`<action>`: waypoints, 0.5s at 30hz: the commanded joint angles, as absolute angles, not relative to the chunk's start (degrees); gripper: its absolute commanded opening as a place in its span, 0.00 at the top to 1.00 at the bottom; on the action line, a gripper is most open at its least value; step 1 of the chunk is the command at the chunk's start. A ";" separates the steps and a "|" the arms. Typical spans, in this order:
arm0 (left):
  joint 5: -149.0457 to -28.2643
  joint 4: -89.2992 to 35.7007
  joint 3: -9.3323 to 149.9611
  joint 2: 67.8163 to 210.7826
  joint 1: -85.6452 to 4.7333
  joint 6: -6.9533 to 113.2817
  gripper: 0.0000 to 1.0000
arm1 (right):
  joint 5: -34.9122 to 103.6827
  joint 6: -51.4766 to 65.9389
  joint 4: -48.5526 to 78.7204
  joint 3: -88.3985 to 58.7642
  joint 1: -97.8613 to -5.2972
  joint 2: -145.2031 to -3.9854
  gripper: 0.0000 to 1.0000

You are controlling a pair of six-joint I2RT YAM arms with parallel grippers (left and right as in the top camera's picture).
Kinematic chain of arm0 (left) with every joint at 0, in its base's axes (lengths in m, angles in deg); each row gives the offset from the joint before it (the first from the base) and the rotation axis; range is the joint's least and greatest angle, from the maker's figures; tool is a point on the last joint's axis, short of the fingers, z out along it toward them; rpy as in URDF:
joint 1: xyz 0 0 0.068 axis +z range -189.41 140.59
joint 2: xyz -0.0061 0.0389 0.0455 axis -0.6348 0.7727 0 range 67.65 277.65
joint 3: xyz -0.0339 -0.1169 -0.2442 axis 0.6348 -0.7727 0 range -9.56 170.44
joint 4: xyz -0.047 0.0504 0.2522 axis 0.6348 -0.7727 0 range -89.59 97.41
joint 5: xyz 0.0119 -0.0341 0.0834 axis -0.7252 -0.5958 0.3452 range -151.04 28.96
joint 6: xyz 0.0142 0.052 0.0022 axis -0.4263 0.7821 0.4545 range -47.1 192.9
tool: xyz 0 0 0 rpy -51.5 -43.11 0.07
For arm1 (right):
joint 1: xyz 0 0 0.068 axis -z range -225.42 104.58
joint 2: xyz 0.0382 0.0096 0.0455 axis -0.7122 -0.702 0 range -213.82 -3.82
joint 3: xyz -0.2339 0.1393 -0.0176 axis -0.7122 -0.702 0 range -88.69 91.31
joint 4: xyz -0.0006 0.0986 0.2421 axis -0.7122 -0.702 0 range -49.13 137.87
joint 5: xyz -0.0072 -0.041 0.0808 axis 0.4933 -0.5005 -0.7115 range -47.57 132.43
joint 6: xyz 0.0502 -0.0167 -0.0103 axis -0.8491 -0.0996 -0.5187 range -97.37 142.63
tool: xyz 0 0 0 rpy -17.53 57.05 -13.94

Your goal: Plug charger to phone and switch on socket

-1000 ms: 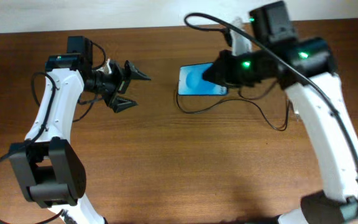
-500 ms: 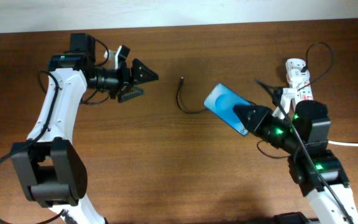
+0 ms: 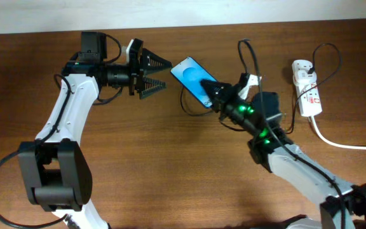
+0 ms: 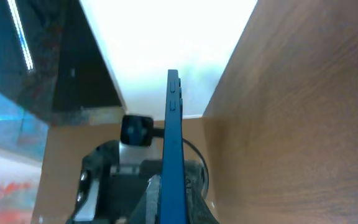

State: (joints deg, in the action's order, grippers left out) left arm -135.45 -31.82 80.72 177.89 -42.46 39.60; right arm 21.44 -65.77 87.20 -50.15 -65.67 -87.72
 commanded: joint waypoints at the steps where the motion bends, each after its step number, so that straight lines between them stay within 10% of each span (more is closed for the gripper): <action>1: -136.67 -31.42 80.41 176.60 -42.43 37.24 0.02 | 37.81 -68.55 88.82 -47.44 -71.06 -88.31 0.96; 11: -131.78 -21.65 80.41 176.60 -45.36 26.82 0.05 | 52.08 -68.55 88.67 -42.21 -79.61 -93.16 0.96; 15: -130.21 -21.26 80.41 176.60 -45.38 26.20 0.30 | 51.36 -68.53 88.64 -42.21 -79.96 -93.25 0.96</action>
